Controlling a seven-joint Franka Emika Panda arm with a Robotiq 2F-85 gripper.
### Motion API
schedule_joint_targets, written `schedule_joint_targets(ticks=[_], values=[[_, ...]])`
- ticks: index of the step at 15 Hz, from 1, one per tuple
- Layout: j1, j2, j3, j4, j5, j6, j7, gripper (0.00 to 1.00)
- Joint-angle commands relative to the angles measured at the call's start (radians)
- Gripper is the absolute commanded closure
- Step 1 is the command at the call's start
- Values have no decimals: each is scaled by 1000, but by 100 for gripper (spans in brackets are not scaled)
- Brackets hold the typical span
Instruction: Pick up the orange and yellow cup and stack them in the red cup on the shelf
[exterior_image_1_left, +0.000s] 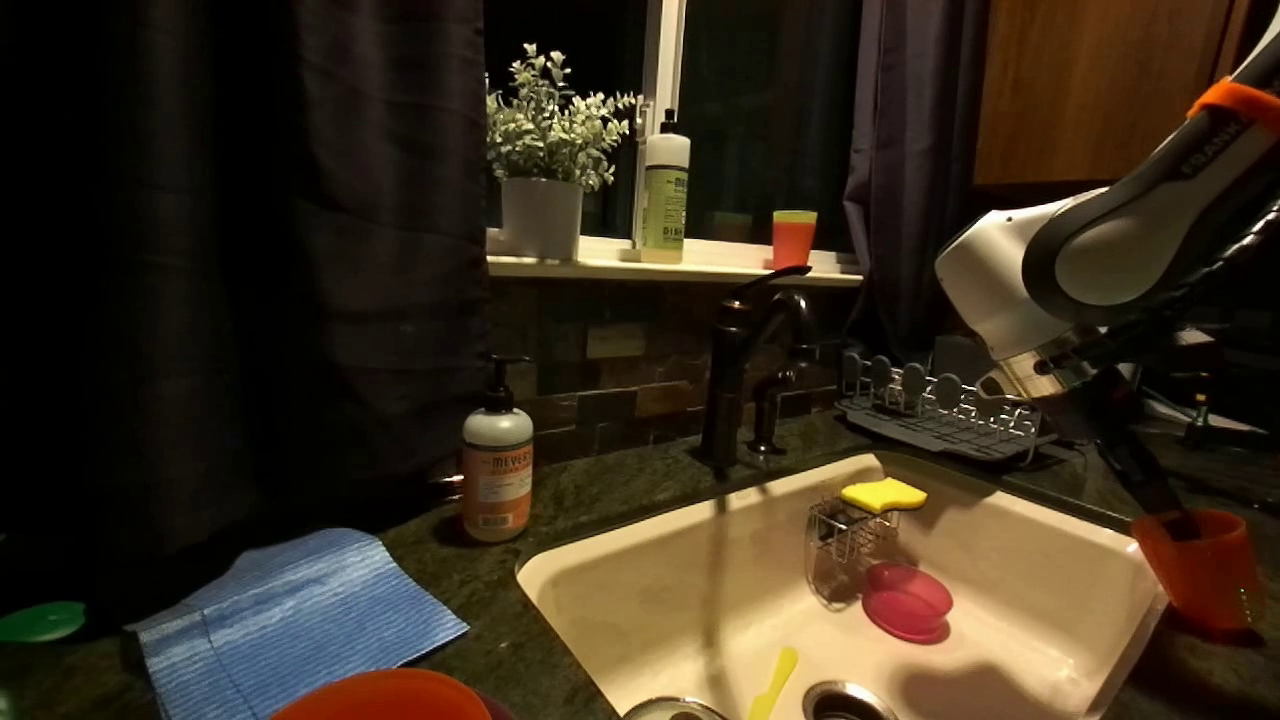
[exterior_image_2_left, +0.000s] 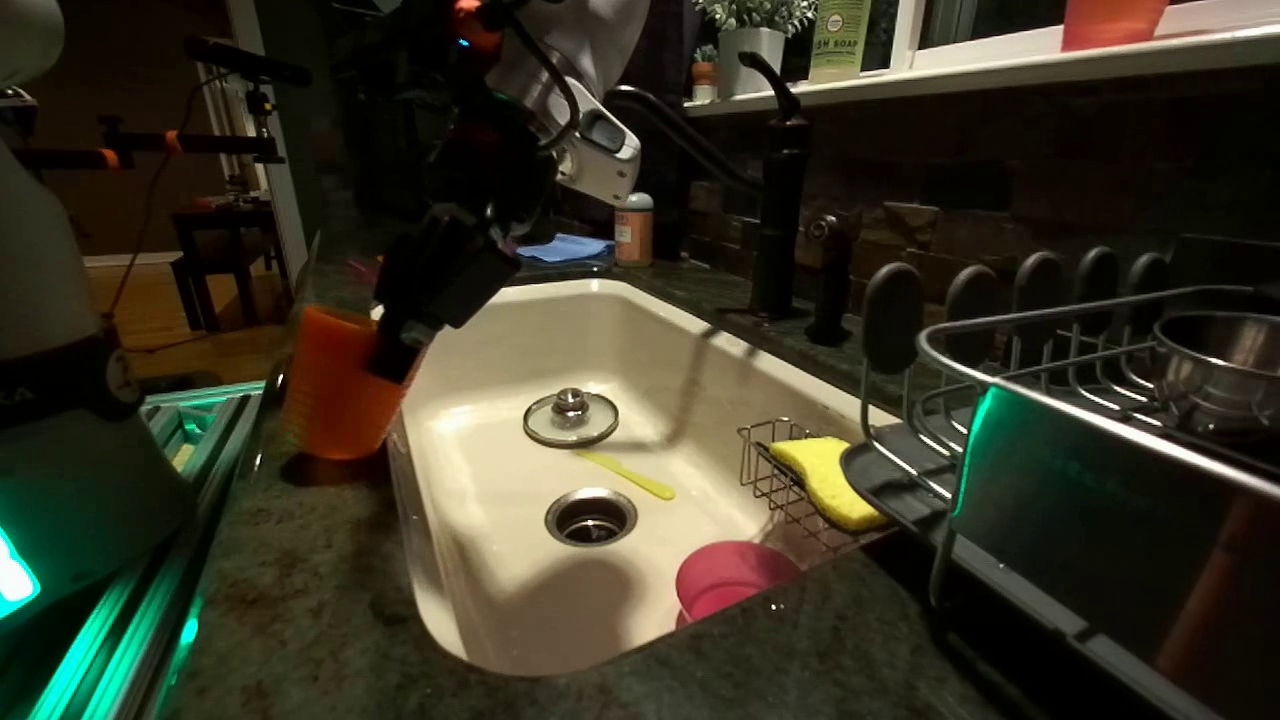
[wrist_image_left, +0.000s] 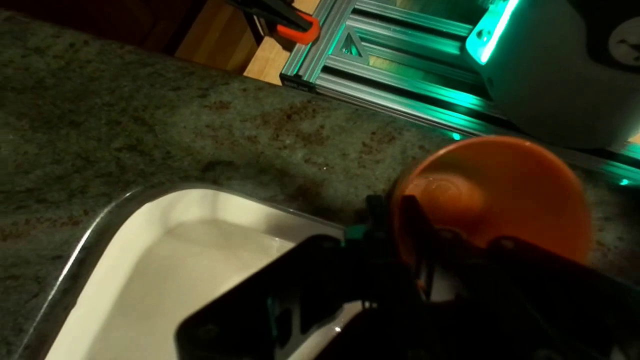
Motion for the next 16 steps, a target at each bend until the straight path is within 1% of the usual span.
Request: schedule_joint_targets(ticks=[1,2,3,4,6,7,8,9,11,13,16], values=[[-4,-79,10,6,-39,-12,38,98],[-6,-176,9,-74,-52,0,52,100],[-9,-206,11,-68,-61,-11,65,99],[-8,-198,19,1,-63,-50,74,99],[-14,-285,23,3,-84,-72,93,99],[-18,-383,20,-82,-96,-45,121,99],[-21,-427,20,-82,-98,-53,131,99],[-24,-424,23,-1,-84,-94,129,99],[-37,-487,11,-1,-87,-84,140,99],[-49,-519,-2,-16,-77,-32,171,99],[-60,-483,-1,31,-46,29,240,99]])
